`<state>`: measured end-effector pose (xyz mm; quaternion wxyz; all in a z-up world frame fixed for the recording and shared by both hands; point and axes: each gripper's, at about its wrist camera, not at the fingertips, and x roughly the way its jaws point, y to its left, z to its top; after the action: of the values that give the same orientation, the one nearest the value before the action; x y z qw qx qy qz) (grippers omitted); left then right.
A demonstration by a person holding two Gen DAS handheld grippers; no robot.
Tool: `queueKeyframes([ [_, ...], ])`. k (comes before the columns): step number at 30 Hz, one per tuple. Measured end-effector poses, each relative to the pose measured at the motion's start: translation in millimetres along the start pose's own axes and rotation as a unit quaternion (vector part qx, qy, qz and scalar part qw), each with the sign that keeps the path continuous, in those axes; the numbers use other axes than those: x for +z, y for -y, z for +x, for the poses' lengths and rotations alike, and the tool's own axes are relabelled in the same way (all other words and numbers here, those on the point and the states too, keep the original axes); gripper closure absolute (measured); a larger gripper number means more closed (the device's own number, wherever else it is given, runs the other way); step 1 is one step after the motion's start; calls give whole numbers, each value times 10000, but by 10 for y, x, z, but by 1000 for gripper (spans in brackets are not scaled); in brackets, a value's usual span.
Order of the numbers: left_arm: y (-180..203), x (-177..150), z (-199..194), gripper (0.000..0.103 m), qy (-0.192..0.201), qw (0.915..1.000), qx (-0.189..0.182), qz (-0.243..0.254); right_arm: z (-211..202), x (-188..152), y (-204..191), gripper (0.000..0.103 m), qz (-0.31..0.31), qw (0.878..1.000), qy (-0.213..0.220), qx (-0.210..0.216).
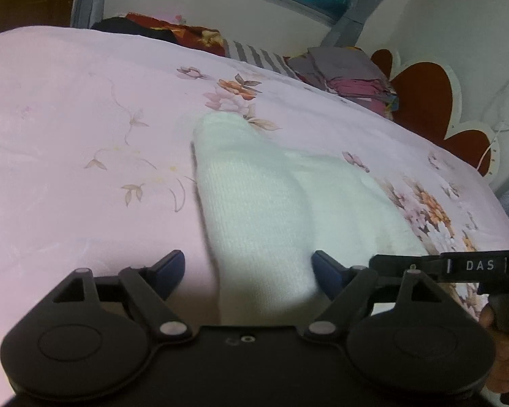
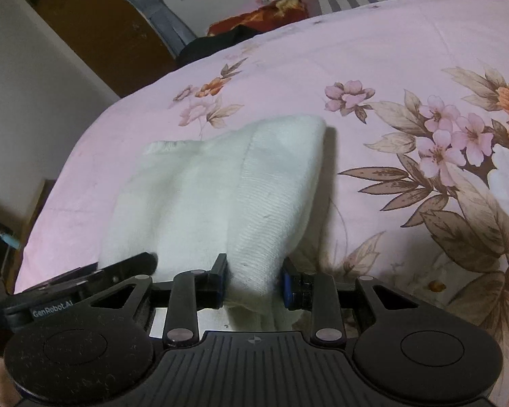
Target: Fold small clothes
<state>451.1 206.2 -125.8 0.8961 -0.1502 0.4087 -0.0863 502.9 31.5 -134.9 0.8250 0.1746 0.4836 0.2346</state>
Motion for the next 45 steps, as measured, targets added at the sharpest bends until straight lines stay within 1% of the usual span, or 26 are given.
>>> queueKeyframes([
  [2,-50,52,-99,26,41,10000,-52,-41,-25,12,8,70,31,10000,-7,84],
  [4,-69,124,-274,26,404,9991,100,57,-120,32,28,62,77,9999,23,105],
  [5,-65,170,-330,24,566,9983,89,124,-205,56,41,62,82,9998,123,123],
  [7,-25,297,-358,32,738,9968,-100,293,-367,128,49,62,88,9988,464,100],
  [9,72,431,-240,68,600,9964,-232,552,-398,249,-25,62,-90,9973,721,60],
  [10,117,470,-156,70,529,9961,-254,660,-364,297,-86,65,-213,9969,760,54],
  [11,151,482,-81,70,465,9960,-245,728,-298,352,-172,79,-377,9967,721,57],
  [12,168,480,13,71,348,9963,-226,758,-223,386,-244,85,-552,9963,646,91],
  [14,155,442,214,72,105,9966,-253,775,-32,432,-340,86,-824,9953,493,116],
  [15,139,406,269,71,104,9964,-252,799,72,443,-359,86,-955,9945,434,-86],
  [16,132,390,287,71,143,9964,-280,784,165,432,-338,89,-1047,9933,376,-323],
  [17,122,390,287,71,143,9966,-288,761,251,424,-300,96,-1108,9921,303,-501],
  [19,130,391,270,70,127,9965,-285,778,275,397,-168,101,-957,9937,361,-467],
  [23,146,384,108,73,227,9960,-267,819,276,392,-98,101,-775,9956,358,-398],
  [25,184,348,-45,73,353,9953,-324,844,143,387,-161,101,-801,9951,435,-388],
  [28,237,196,-182,73,370,9949,-412,844,-43,277,-326,101,-1033,9932,479,-230],
  [30,277,104,-156,73,287,9951,-330,892,-98,143,-415,101,-1327,9902,404,-162],
  [32,296,61,-84,74,218,9954,-233,907,8,22,-449,101,-1689,9844,243,-435],
  [33,312,60,-68,74,202,9954,-192,918,68,-22,-414,103,-1779,9822,276,-543],
  [35,371,75,-112,74,177,9954,-92,941,86,-24,-329,103,-1638,9841,422,-535],
  [37,442,53,-240,74,255,9949,-113,973,33,-18,-325,103,-1459,9867,432,-575],
  [39,501,-38,-377,78,306,9942,-122,1022,-145,-95,-409,103,-1616,9834,549,-623],
  [40,528,-99,-418,78,295,9942,-86,1027,-253,-151,-443,103,-1687,9829,572,-456],
  [43,604,-228,-407,78,155,9953,50,958,-348,-332,-500,103,-1939,9804,347,-28],
  [44,636,-281,-391,78,87,9954,121,949,-309,-394,-504,103,-2046,9785,229,-109],
  [45,665,-342,-385,78,38,9952,186,956,-240,-442,-486,103,-2105,9768,95,-391],
])
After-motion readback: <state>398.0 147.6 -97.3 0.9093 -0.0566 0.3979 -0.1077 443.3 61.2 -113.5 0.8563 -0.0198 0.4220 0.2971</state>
